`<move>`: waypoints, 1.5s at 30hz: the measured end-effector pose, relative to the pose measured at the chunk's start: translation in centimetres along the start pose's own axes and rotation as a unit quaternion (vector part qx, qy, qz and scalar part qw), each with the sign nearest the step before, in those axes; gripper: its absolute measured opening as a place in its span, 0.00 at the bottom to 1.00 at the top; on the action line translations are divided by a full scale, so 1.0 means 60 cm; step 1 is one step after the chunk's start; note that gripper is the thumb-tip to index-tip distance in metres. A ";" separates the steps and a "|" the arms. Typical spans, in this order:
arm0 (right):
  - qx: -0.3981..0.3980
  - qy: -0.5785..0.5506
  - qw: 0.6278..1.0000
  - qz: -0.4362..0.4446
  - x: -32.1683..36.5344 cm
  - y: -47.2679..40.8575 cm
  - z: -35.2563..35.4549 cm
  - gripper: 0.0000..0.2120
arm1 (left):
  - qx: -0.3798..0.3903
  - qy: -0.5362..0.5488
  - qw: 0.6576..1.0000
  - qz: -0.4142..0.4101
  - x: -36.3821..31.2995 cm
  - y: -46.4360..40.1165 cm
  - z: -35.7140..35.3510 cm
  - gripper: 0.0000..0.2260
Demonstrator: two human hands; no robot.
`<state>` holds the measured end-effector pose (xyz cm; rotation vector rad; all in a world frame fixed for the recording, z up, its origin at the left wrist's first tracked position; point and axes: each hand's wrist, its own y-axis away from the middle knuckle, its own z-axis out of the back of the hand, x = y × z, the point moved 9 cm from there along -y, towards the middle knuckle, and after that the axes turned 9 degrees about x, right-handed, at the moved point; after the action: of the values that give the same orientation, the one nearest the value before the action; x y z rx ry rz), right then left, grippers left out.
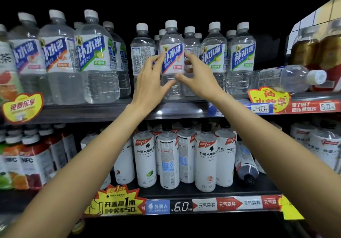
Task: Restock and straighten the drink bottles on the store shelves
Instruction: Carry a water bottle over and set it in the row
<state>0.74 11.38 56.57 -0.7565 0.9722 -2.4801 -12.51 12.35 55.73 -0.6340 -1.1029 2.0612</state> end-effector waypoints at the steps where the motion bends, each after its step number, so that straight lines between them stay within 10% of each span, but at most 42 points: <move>1: 0.007 0.010 1.000 0.006 0.002 0.009 0.001 0.30 | 0.001 0.012 1.000 0.006 -0.001 0.005 0.000 0.31; 6: -0.008 0.092 0.995 0.046 0.002 0.070 0.033 0.19 | -0.040 0.011 0.999 0.012 -0.052 0.038 0.015 0.18; 13: -0.116 0.255 0.944 0.172 -0.013 0.207 0.202 0.10 | -0.094 -0.031 0.961 -0.258 -0.259 0.017 -0.021 0.14; 19: -0.110 0.335 0.924 0.151 -0.101 0.263 0.326 0.21 | 0.138 0.017 0.967 -0.214 -0.342 -0.081 -0.153 0.32; 24: 0.014 0.202 0.979 -0.009 -0.206 0.240 0.349 0.38 | 0.242 0.043 0.953 -0.177 -0.379 -0.124 -0.239 0.42; 36: -0.044 -0.014 0.999 0.003 -0.209 0.166 0.374 0.15 | 0.106 0.054 0.980 -0.158 -0.364 -0.173 -0.234 0.34; 45: 0.024 -0.121 0.988 -0.087 -0.291 0.126 0.355 0.39 | 0.133 0.111 0.979 -0.109 -0.333 -0.232 -0.238 0.34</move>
<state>28.35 4.22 58.36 -1.1402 0.7847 -2.4703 14.91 9.62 62.00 -0.5657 -0.7192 1.8541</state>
